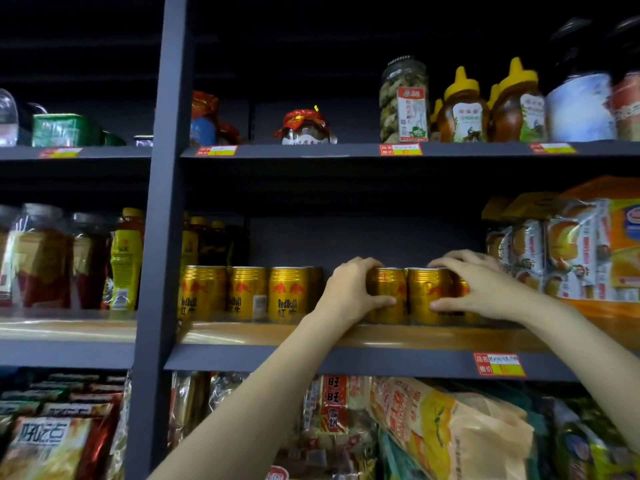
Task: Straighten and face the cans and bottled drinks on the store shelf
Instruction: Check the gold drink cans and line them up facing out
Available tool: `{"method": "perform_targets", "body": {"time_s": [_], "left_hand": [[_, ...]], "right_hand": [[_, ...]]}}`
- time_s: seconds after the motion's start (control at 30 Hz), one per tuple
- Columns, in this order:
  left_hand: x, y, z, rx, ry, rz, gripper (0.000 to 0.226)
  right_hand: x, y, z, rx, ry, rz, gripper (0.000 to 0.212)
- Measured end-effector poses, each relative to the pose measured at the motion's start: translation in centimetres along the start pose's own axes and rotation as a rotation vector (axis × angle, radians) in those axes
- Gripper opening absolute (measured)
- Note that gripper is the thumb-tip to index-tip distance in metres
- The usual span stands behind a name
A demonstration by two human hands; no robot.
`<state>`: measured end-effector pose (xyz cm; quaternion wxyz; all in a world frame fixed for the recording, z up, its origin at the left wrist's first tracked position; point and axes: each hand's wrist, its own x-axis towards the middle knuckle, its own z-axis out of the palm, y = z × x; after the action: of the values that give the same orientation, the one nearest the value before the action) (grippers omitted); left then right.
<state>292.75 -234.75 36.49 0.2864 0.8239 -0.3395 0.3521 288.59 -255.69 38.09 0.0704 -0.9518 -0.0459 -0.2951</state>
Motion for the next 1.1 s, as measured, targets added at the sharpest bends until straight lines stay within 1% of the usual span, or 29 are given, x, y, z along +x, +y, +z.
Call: {"method": "perform_targets", "body": {"time_s": [0.07,0.17,0.23,0.27,0.33,0.4,0.47,0.53,0.63,0.73,0.8,0.87,0.93,1.0,1.07,1.1], "left_hand": [[0.1,-0.3,0.0,-0.016,0.005,0.009,0.057],[0.0,-0.6,-0.4,-0.078,-0.04,0.0,0.057],[-0.1,-0.7,-1.0,-0.067,-0.064,0.029,0.056],[-0.3,-0.7,-1.5,-0.023,-0.046,0.062,0.055],[-1.0,-1.2,-3.1,0.083,0.069,0.121,0.046],[-1.9,-2.3,-5.2,0.155,0.219,0.123,0.037],[-3.1,-4.1,-7.1,0.218,0.289,0.074,0.032],[-4.2,-6.3,-8.5,0.329,0.271,0.035,0.032],[-5.8,-9.0,-9.6,0.476,0.221,-0.065,0.037],[-6.6,-10.5,-9.6,0.486,0.234,-0.042,0.05],[-6.4,-11.2,-9.2,0.499,0.27,-0.003,0.052],[-6.3,-11.6,-8.9,0.496,0.29,0.015,0.053],[-6.2,-11.9,-8.8,0.485,0.285,0.016,0.053],[-6.3,-11.9,-8.8,0.471,0.287,0.022,0.05],[-6.4,-11.9,-8.8,0.45,0.291,0.036,0.048],[-6.4,-11.8,-9.0,0.423,0.297,0.051,0.047]], "right_hand": [[-0.3,-0.2,0.1,-0.005,0.013,-0.045,0.074],[-0.5,-0.6,0.1,-0.001,-0.014,-0.033,0.073],[-0.5,-1.2,-0.3,0.066,0.039,-0.046,0.067],[-0.5,-1.7,-0.5,0.111,0.091,-0.068,0.063],[-0.4,-3.2,-0.9,0.173,0.17,-0.13,0.057],[-0.2,-5.2,-0.9,0.21,0.193,-0.196,0.054],[0.2,-7.5,-0.4,0.274,0.178,-0.25,0.053],[0.8,-9.8,0.2,0.332,0.132,-0.281,0.054],[2.5,-13.3,1.6,0.371,0.032,-0.29,0.056],[4.2,-16.7,3.7,0.379,-0.051,-0.24,0.06],[4.7,-18.2,4.9,0.39,-0.056,-0.181,0.058],[4.5,-18.9,5.3,0.479,-0.037,-0.116,0.051],[3.9,-18.9,5.2,0.58,0.027,-0.064,0.045],[2.9,-18.4,4.7,0.697,0.169,-0.038,0.042],[1.7,-17.6,3.9,0.911,0.338,-0.008,0.039],[0.9,-17.2,3.3,1.062,0.386,0.019,0.038]]}}
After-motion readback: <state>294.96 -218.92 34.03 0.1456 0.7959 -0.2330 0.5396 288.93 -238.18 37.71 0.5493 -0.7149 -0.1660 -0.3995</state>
